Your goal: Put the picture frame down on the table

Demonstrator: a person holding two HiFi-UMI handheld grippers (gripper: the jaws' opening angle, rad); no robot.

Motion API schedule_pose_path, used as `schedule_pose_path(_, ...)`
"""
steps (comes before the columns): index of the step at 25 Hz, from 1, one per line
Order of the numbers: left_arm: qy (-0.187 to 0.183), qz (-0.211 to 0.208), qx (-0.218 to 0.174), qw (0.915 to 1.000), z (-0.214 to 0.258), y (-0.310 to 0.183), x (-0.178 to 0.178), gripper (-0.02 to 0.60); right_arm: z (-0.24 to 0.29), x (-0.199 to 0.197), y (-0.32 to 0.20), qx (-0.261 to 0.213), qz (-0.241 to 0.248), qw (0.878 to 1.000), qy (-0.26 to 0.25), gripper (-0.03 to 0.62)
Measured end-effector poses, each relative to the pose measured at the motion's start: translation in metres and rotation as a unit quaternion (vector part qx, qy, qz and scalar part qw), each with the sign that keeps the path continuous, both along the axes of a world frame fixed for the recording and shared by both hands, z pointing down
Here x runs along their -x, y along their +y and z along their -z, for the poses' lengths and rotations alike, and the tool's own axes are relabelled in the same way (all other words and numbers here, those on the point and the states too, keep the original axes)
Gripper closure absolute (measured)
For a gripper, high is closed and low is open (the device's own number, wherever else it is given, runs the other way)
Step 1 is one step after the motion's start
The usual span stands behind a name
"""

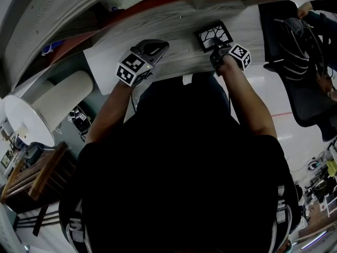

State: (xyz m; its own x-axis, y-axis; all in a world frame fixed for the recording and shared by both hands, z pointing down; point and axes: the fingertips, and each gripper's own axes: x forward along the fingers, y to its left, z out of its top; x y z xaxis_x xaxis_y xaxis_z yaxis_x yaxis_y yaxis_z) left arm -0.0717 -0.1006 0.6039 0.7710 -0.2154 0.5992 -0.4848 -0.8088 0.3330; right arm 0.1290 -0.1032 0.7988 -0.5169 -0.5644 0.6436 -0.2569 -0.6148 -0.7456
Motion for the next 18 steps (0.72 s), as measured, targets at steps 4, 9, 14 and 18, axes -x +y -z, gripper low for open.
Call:
schedule_pose_path(4,0.001,-0.001,0.001,1.0000,-0.0006,0.0002,-0.0006,0.565,-0.0017,0.0025,0.0023,0.010,-0.003,1.000,-0.006,0.505)
schedule_pose_path(9,0.001,0.000,0.003,1.0000,-0.0008,-0.0001,0.0009,0.565,-0.0052,0.0022,0.0027,0.021,-0.015,1.000,-0.003,0.443)
schedule_pose_path(14,0.002,0.002,0.002,1.0000,-0.0016,0.0001,0.0025,0.565,-0.0055,0.0014,0.0015,0.022,-0.021,1.000,0.001,0.407)
schedule_pose_path(18,0.004,0.000,0.005,1.0000,-0.0038,0.0012,0.0017,0.565,-0.0055,0.0026,0.0023,0.028,-0.013,0.999,0.014,0.383)
